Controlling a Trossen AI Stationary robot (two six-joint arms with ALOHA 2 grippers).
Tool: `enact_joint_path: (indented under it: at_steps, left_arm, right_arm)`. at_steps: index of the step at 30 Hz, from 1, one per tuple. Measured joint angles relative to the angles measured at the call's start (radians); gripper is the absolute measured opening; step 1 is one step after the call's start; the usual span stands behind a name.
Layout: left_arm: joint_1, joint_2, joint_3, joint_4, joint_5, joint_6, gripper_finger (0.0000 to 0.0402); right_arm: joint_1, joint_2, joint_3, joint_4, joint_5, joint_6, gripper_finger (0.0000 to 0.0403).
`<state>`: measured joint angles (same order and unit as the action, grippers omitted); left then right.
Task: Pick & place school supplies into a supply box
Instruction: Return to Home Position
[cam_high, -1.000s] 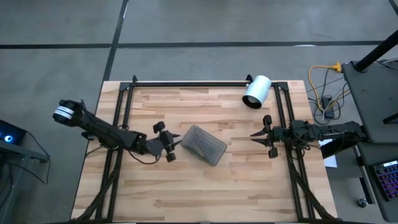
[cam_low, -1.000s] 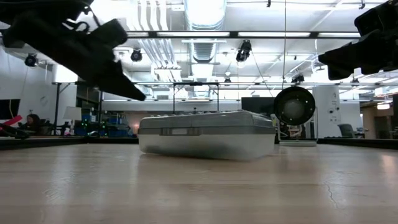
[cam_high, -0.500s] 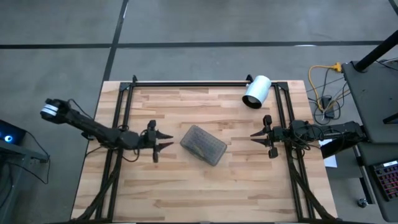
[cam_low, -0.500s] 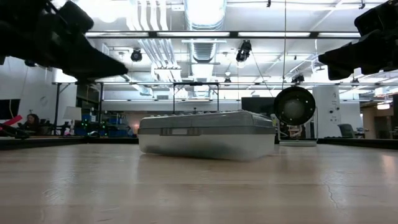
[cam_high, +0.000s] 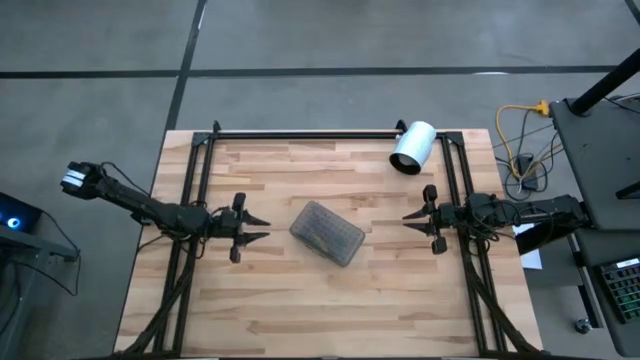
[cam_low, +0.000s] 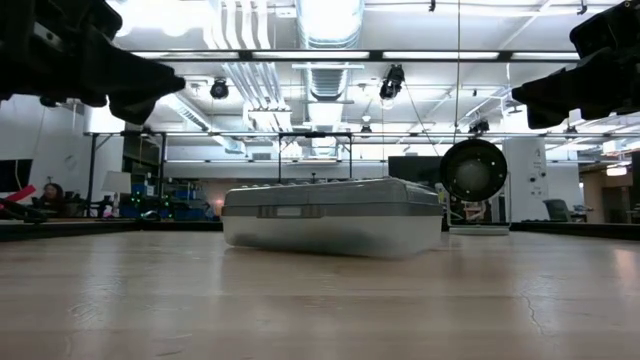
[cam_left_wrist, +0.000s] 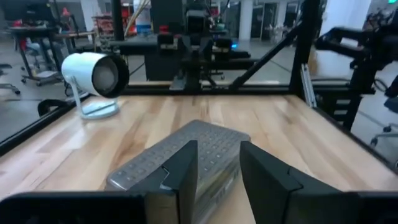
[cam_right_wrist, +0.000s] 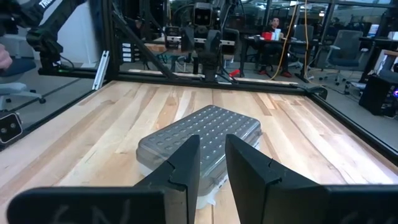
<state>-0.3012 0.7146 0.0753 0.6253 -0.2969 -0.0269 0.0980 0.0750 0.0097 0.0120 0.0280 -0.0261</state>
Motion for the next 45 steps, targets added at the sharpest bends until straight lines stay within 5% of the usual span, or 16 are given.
enact_joint_path:
  at_steps: [16, 32, 45]
  left_arm:
    - [0.001, -0.229, -0.065, -0.028, 0.082, -0.001, 0.0105]
    - [0.001, -0.253, -0.065, -0.182, 0.345, 0.068, 0.0105]
    - [0.001, -0.305, -0.064, -0.278, 0.349, 0.078, 0.0105]
  right_arm:
    - [0.0, 0.0, 0.0, 0.0, 0.0, 0.0, 0.0068]
    - [0.0, 0.0, 0.0, 0.0, 0.0, 0.0, 0.0068]
    - [0.0, 0.0, 0.0, 0.0, 0.0, 0.0, 0.0068]
